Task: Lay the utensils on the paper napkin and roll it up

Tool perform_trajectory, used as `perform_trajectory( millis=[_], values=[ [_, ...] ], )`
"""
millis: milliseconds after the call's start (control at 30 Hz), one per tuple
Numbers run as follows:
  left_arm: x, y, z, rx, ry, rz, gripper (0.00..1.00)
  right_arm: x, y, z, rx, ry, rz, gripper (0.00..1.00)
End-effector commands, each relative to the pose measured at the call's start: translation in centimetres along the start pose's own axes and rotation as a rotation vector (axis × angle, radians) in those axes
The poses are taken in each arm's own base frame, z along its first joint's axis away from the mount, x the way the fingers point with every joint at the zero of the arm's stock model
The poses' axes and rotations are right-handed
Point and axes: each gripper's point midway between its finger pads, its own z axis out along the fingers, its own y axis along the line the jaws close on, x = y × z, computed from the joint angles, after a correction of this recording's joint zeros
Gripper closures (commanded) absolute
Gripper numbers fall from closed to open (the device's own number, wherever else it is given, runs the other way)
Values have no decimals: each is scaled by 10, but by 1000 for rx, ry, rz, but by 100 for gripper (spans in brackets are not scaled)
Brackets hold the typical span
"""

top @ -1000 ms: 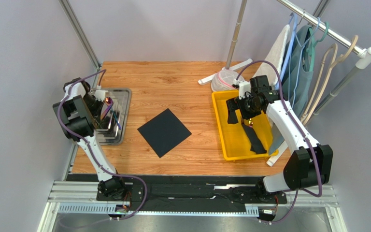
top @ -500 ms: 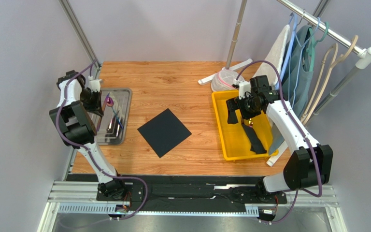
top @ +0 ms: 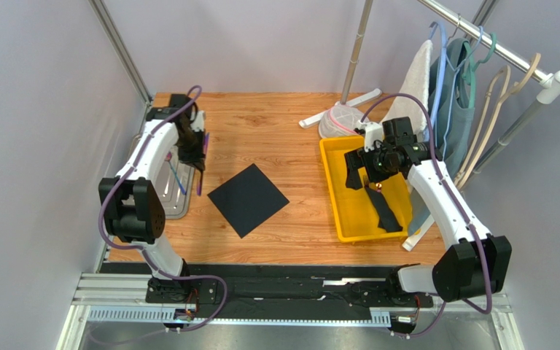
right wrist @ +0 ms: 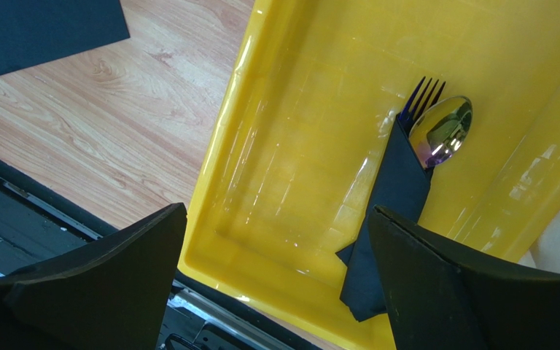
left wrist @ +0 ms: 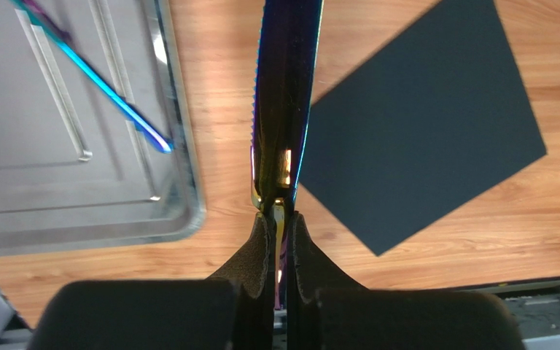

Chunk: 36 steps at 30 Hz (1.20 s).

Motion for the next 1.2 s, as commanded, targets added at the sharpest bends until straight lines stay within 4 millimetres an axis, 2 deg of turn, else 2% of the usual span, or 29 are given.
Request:
perform_trajectory(
  millis=[0, 33, 233, 333, 400, 500, 533, 667, 733, 1167],
  values=[
    [14, -32, -3, -67, -15, -108, 100, 5, 3, -11, 19, -30, -19, 0],
    [13, -48, -1, -72, -45, -95, 100, 6, 3, -11, 17, -32, -18, 0],
    [26, -95, 14, -1, -31, -106, 100, 9, 6, -8, 1, -26, -6, 0],
    [37, -113, 33, 40, 53, -172, 100, 6, 5, -9, 5, -33, -7, 0],
    [34, -122, 36, 30, 39, -138, 100, 4, 6, -9, 0, -33, -3, 0],
    [39, -134, 51, 37, 68, -73, 100, 1, 9, -10, -17, -41, 6, 0],
    [40, -134, 59, 14, 82, -55, 100, 0, 10, -9, -21, -43, 7, 0],
    [45, -134, 73, -21, 90, 13, 100, 0, 8, -8, -16, -36, 11, 0],
    [44, -125, 79, -68, 84, 31, 100, 1, 9, -7, -20, -36, 11, 0],
    [32, -129, 98, -85, 99, 115, 100, 3, 10, -5, -25, -24, 25, 0]
  ],
)
